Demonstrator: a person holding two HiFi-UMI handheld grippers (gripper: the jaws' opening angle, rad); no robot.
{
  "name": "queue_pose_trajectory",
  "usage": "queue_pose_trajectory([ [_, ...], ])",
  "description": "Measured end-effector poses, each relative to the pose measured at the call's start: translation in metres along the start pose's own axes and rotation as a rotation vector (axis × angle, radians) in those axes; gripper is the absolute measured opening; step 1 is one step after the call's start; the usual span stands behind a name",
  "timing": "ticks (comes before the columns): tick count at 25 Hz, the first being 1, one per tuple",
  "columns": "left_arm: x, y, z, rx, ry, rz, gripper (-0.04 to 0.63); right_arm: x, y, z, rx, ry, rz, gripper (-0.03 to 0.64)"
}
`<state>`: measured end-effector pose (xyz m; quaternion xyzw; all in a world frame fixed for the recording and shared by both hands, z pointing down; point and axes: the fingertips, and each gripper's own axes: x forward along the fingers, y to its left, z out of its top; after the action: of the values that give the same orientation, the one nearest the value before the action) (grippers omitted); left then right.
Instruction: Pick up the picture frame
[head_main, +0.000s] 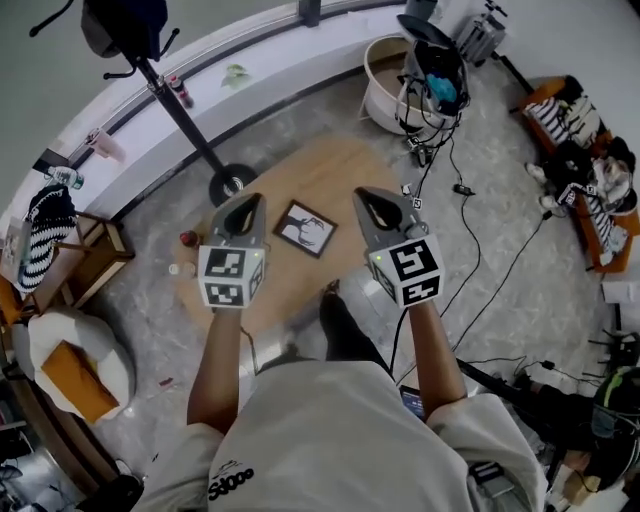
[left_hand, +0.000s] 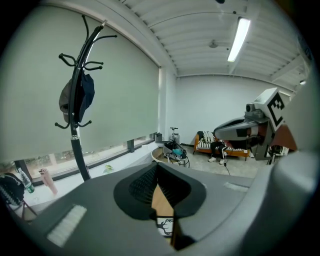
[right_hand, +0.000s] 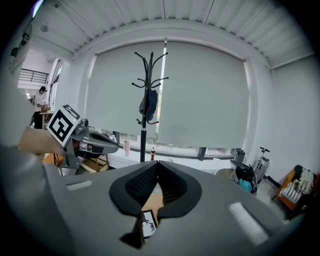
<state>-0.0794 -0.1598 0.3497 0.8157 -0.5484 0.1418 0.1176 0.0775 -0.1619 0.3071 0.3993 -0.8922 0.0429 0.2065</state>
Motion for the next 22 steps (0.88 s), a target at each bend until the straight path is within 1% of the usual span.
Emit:
queue_pose_trajectory([
  [5, 0.023, 0.013, -0.031, -0.038, 0.060, 0.032, 0.012, 0.032, -0.011, -0.026, 0.009, 0.058, 0.059, 0.005],
  [10, 0.052, 0.021, -0.058, -0.051, 0.085, 0.058, 0.012, 0.065, -0.022, -0.057, 0.041, 0.097, 0.120, 0.005],
  [12, 0.063, 0.022, -0.075, -0.064, 0.122, 0.071, 0.012, 0.079, -0.027, -0.075, 0.048, 0.125, 0.139, 0.005],
  [17, 0.096, 0.035, -0.118, -0.077, 0.232, 0.099, 0.012, 0.120, -0.050, -0.116, 0.018, 0.179, 0.149, 0.005],
  [22, 0.130, 0.043, -0.157, -0.158, 0.285, 0.088, 0.012, 0.161, -0.064, -0.158, 0.038, 0.235, 0.181, 0.005],
])
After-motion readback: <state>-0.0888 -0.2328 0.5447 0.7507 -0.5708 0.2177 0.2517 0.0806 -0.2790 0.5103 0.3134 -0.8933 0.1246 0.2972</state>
